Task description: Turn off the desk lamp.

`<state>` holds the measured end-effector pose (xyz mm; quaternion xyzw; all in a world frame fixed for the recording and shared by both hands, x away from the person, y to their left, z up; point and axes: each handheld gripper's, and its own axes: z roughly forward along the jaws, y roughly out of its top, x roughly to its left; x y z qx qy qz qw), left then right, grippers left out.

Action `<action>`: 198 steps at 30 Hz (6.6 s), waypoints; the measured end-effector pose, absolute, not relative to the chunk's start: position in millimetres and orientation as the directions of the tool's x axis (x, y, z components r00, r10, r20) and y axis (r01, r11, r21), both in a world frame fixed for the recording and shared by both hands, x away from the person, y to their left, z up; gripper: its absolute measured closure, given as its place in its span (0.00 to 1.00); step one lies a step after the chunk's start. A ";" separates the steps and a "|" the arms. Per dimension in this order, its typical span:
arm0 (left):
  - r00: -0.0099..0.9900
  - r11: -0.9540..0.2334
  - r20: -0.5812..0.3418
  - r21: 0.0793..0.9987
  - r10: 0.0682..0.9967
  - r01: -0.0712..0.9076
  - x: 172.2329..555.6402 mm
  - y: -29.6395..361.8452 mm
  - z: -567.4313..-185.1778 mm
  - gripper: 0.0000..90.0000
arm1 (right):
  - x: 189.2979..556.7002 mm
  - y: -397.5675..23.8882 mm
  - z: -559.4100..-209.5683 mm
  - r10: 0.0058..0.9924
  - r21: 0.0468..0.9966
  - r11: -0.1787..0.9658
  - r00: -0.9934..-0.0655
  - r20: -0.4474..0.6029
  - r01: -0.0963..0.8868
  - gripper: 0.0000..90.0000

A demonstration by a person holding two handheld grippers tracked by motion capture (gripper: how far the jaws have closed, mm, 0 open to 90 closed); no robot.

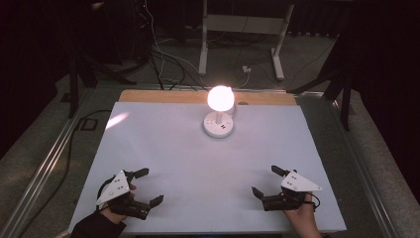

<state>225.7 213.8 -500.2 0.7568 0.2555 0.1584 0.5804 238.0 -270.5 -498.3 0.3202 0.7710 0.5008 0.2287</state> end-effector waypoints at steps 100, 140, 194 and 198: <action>0.823 -0.189 -0.057 0.962 0.565 0.196 225.1 214.8 -499.1 0.01 | 347.2 -170.6 -435.5 0.721 0.898 0.310 -0.693 -0.008 0.312 0.00; 0.822 -0.173 -0.065 0.965 0.566 0.196 225.3 216.2 -498.8 0.01 | 410.0 -136.4 -461.3 0.786 0.837 0.382 -0.613 -0.072 0.392 0.84; 0.822 -0.169 -0.068 0.966 0.566 0.196 224.6 217.1 -498.0 0.01 | 444.5 -114.3 -503.8 0.829 0.772 0.409 -0.552 -0.091 0.487 1.00; 0.821 -0.169 -0.069 0.966 0.566 0.197 224.7 216.9 -498.2 0.01 | 443.6 -112.5 -503.9 0.828 0.769 0.419 -0.552 -0.104 0.483 1.00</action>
